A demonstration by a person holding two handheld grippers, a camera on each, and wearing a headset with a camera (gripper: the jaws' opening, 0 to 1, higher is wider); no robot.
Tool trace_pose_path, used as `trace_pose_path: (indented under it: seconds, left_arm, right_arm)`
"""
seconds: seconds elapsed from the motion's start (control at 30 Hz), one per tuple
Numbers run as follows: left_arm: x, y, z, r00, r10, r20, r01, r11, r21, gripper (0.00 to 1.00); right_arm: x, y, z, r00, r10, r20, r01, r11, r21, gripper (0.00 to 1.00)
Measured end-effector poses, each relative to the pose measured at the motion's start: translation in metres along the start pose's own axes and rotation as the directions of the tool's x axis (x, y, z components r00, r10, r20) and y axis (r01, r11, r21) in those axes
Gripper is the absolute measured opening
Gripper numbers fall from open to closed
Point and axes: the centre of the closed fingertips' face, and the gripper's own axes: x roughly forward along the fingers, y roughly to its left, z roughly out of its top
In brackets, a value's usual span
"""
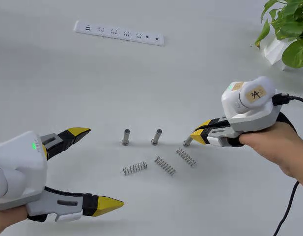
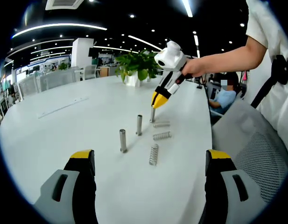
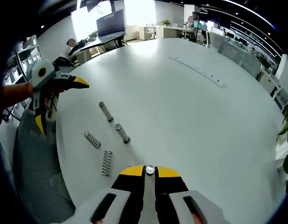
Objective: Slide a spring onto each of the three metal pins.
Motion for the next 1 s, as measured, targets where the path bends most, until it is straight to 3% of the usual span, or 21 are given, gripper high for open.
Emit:
trace_pose_path:
  seconds: [0.73,1.0]
  left_arm:
    - [0.0002,0.0007,-0.0003,1.0,0.001,0.001,-0.001,1.0,-0.006,0.98]
    - [0.0001,0.0007,0.0002,1.0,0.001,0.003,-0.001,1.0,-0.007,0.98]
  right_arm:
    - [0.0039,0.005,0.0022,0.9999,0.012,0.008,-0.012,1.0,-0.018,0.04]
    - [0.0055,0.0,0.0023,0.9999,0.011,0.011,-0.011,1.0,-0.017,0.04]
